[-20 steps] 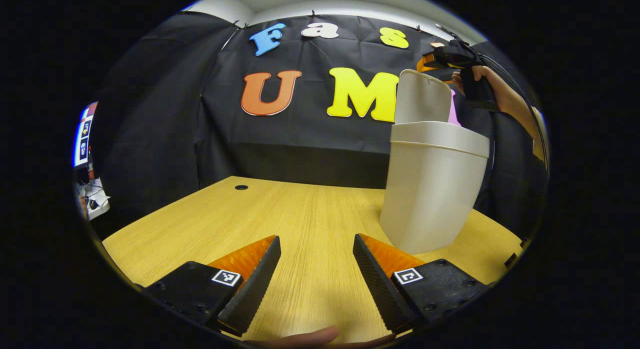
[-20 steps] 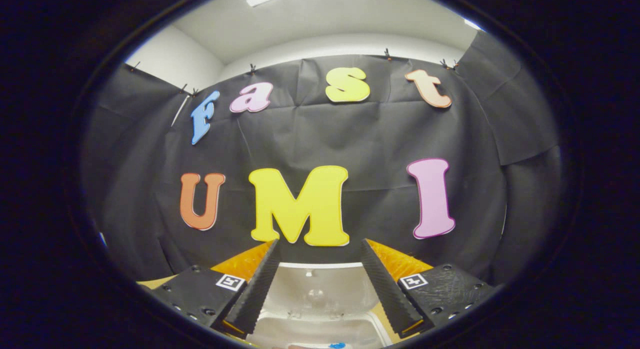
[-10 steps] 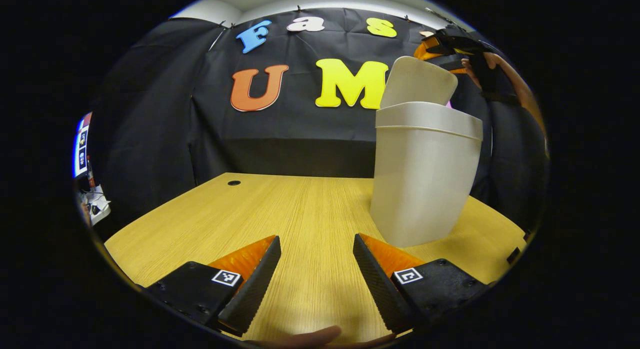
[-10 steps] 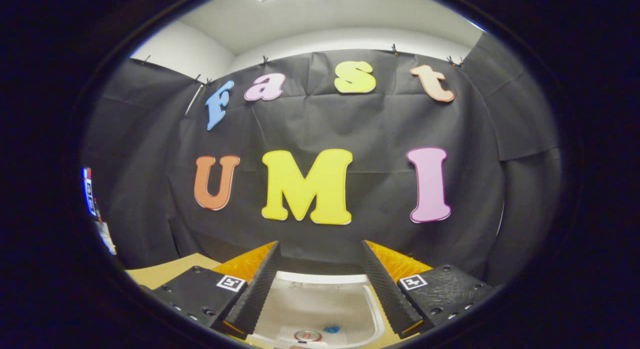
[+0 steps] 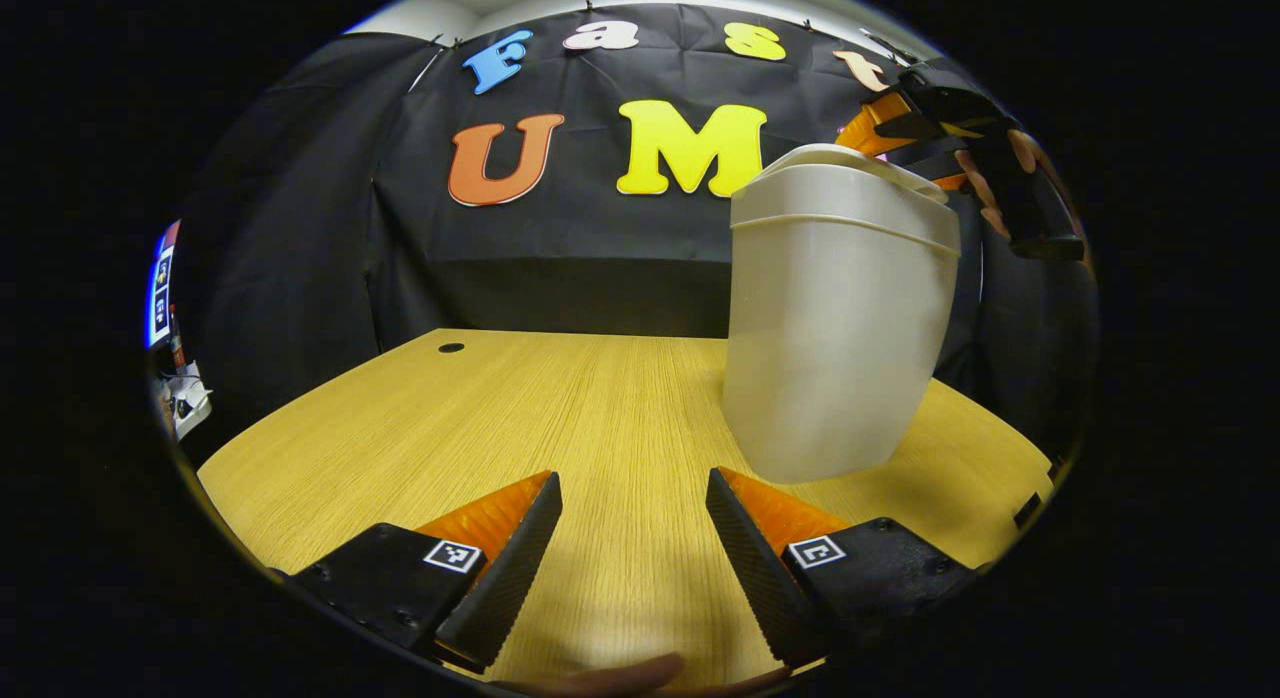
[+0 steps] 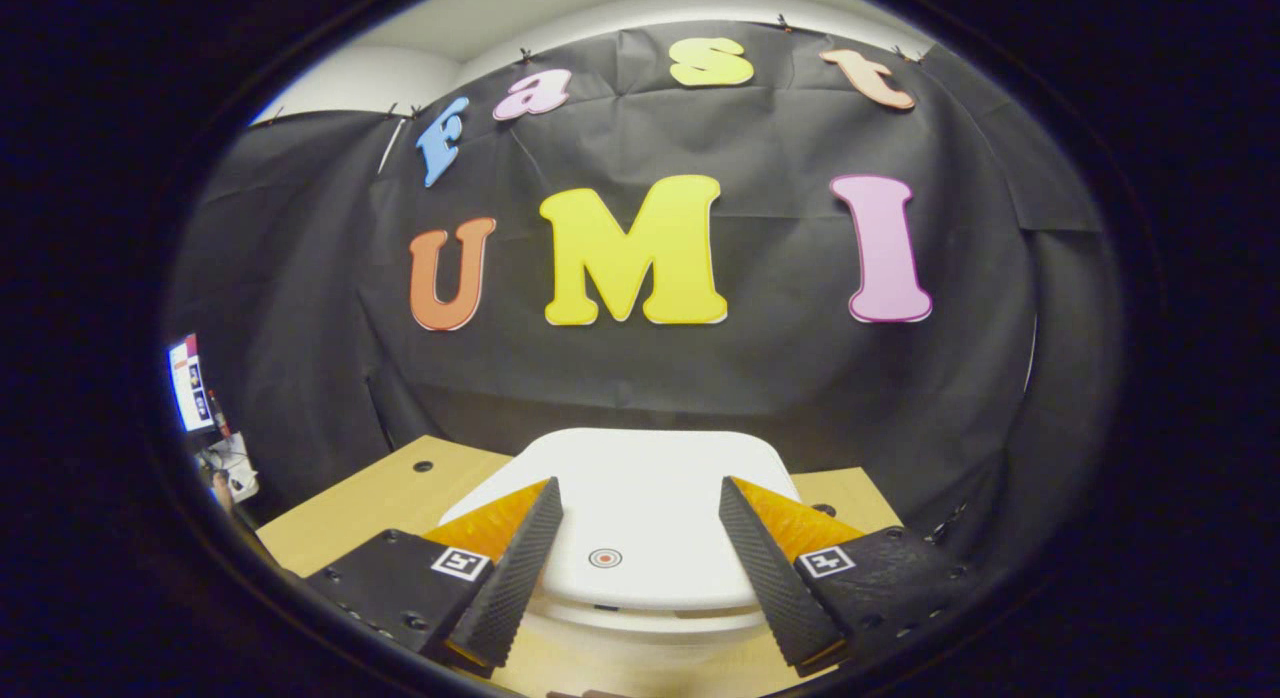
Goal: Press the lid of the desktop garbage bin to open it, pick up the crumpled paper on the desktop and throw it into the bin, then pick up the pop can on the desktop and drop it into the bin, and finally close the garbage bin lid.
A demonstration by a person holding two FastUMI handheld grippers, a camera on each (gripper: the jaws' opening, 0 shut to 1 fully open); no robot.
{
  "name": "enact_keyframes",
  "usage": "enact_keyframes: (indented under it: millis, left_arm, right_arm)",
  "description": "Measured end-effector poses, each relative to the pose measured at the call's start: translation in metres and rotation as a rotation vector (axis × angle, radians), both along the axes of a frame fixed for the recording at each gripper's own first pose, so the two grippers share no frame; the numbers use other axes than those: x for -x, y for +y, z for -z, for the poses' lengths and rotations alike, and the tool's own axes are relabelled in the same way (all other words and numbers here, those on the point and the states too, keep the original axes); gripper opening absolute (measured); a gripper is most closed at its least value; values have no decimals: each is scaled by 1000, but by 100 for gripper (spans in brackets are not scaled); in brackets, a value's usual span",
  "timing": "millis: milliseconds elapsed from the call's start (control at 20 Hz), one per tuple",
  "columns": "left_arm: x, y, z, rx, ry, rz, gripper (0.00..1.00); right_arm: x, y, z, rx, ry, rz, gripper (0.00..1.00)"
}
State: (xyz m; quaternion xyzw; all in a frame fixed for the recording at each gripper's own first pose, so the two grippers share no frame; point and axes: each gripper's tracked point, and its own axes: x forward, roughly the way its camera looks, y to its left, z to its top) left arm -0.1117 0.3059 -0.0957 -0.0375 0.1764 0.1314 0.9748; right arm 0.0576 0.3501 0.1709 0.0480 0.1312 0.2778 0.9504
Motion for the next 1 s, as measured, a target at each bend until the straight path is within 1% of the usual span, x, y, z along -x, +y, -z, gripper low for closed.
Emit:
enact_keyframes:
  millis: [150, 200, 250, 350, 400, 450, 500, 600, 700, 750, 800, 850, 900, 950, 1000]
  left_arm:
    - [-4, -6, 4, -3, 7, 8, 95]
    - [-6, -6, 5, -2, 8, 9, 95]
    - [-7, -7, 6, 0, 12, 8, 95]
    - [-8, -9, 9, 8, 18, 5, 95]
    - [-9, -11, 10, 13, 21, 8, 95]
    - [-9, -12, 11, 14, 27, 9, 95]
    - [-9, -12, 11, 10, 31, 8, 95]
    - [-7, -11, 7, -6, 29, 0, 95]
    - [-5, -11, 0, -19, 9, -4, 95]
    - [-4, -9, -4, -28, -7, -12, 95]
    - [-2, -6, -9, -39, -26, -20, 95]
    - [-1, -5, -14, -49, -42, -28, 95]
    - [-1, -2, -18, -57, -55, -34, 95]
    - [0, 0, -22, -65, -69, -44, 95]
    - [1, 2, -25, -72, -82, -52, 95]
  right_arm:
    - [5, -5, 7, -3, -37, 9, 96]
    - [6, -7, 7, -5, -60, 22, 97]
    - [8, -6, 11, -1, -80, 35, 95]
    - [10, -5, 13, 8, -144, 50, 98]
    - [10, -5, 13, -10, -156, 55, 96]
    - [7, -6, 15, -21, -153, 54, 99]
    - [6, -7, 20, -36, -134, 47, 97]
    - [7, -5, 16, -55, -167, 20, 99]
    - [13, -13, 11, -131, -178, 19, 96]
    - [17, -22, 9, -141, -201, 39, 98]
    - [22, -33, 11, -133, -225, 76, 97]
    - [30, -43, 11, -131, -250, 105, 94]
    - [40, -51, 12, -142, -270, 115, 96]
    - [50, -60, 16, -156, -277, 134, 96]
    - [59, -67, 21, -177, -281, 146, 93]
